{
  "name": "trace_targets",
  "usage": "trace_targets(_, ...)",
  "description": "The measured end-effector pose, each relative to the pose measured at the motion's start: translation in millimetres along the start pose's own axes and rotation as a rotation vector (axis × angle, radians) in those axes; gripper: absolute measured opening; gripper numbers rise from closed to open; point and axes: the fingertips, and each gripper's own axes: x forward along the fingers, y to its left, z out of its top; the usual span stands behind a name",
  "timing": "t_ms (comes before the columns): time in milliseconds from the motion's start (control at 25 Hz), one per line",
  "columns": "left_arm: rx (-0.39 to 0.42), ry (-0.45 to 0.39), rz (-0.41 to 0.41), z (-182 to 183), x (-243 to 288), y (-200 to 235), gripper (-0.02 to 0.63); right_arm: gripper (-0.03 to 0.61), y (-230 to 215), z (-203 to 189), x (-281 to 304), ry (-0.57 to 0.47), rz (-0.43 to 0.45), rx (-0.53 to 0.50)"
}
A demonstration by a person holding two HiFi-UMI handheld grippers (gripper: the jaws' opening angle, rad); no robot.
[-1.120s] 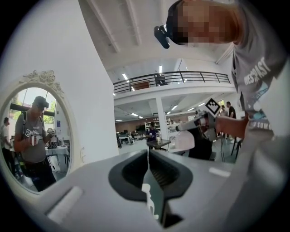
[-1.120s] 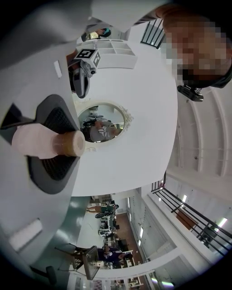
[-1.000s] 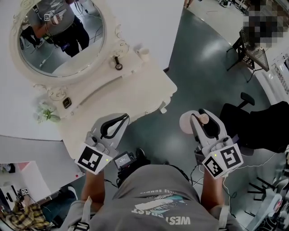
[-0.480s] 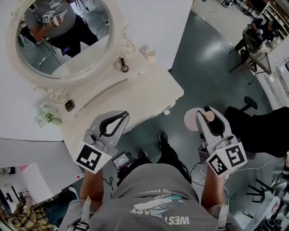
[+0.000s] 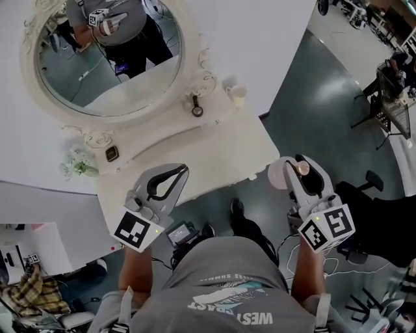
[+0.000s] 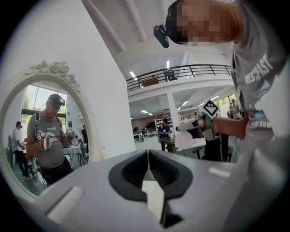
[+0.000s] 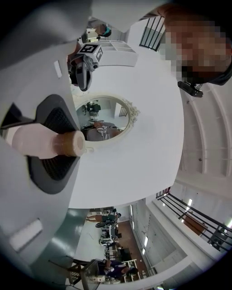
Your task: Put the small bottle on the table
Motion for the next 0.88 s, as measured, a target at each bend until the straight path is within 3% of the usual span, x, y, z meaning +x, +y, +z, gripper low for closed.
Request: trace_targets(880, -0.118, 0.121, 0.140, -60, 63, 61, 0.008, 0.133, -57, -40, 156, 0.133, 0.155, -0.012)
